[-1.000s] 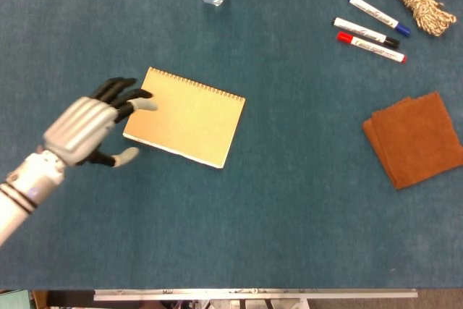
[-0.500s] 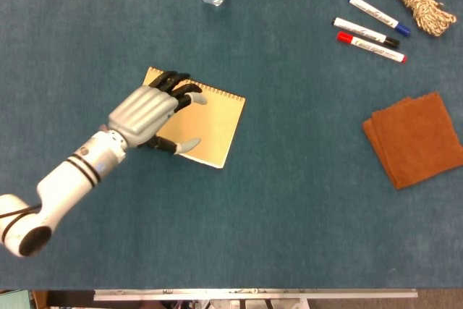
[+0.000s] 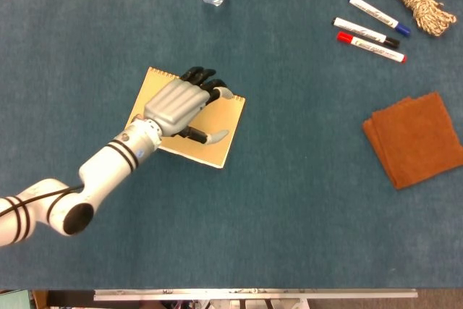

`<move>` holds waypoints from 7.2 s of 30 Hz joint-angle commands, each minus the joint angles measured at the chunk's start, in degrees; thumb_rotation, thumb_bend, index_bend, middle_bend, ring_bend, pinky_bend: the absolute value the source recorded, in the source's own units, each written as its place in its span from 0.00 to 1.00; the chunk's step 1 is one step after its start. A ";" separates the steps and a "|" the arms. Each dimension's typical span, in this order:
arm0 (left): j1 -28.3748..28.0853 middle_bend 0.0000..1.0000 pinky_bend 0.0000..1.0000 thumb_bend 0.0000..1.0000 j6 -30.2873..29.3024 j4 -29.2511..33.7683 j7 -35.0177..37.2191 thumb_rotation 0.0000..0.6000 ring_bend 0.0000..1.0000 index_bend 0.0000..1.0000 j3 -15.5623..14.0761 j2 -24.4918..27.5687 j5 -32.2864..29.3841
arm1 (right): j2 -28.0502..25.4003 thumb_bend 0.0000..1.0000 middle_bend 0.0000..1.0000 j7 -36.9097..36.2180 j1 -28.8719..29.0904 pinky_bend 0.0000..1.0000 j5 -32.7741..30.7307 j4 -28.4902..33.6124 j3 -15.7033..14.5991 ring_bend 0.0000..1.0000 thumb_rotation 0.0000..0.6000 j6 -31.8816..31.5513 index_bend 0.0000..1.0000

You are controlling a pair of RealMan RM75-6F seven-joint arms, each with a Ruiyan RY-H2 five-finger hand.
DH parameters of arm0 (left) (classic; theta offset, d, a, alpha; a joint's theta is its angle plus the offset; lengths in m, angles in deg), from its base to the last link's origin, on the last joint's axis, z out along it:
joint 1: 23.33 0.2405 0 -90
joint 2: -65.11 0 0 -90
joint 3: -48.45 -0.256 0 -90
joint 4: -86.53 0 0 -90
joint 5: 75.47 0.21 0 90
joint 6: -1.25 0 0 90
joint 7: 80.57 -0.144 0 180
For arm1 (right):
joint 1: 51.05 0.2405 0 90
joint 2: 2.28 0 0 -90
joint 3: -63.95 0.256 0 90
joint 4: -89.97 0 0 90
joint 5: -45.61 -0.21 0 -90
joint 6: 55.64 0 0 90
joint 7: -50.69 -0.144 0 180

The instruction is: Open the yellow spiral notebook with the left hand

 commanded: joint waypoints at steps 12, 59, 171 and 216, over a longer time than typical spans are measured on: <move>-4.94 0.19 0.00 0.26 1.89 -6.05 -6.68 0.36 0.00 0.21 0.01 -6.87 -9.26 | 0.58 0.19 0.30 -2.16 -0.30 0.30 -0.91 -2.21 -0.24 0.19 1.00 0.30 0.38; 4.82 0.28 0.00 0.26 -11.04 11.99 5.06 0.55 0.02 0.24 -10.90 9.85 11.31 | 1.93 0.19 0.30 -4.35 -1.80 0.30 0.70 -3.54 -1.01 0.19 1.00 -2.32 0.38; 22.07 0.13 0.00 0.26 -45.14 -61.15 34.44 1.00 0.00 0.13 -23.79 -10.08 36.85 | 0.85 0.19 0.30 1.65 -3.17 0.30 1.63 2.29 -1.30 0.19 1.00 -4.05 0.38; 16.80 0.13 0.00 0.26 -39.42 -47.46 44.73 1.00 0.00 0.23 -17.87 -11.30 29.53 | 1.52 0.19 0.30 -0.20 -4.33 0.30 0.45 0.28 -0.61 0.18 1.00 -5.53 0.38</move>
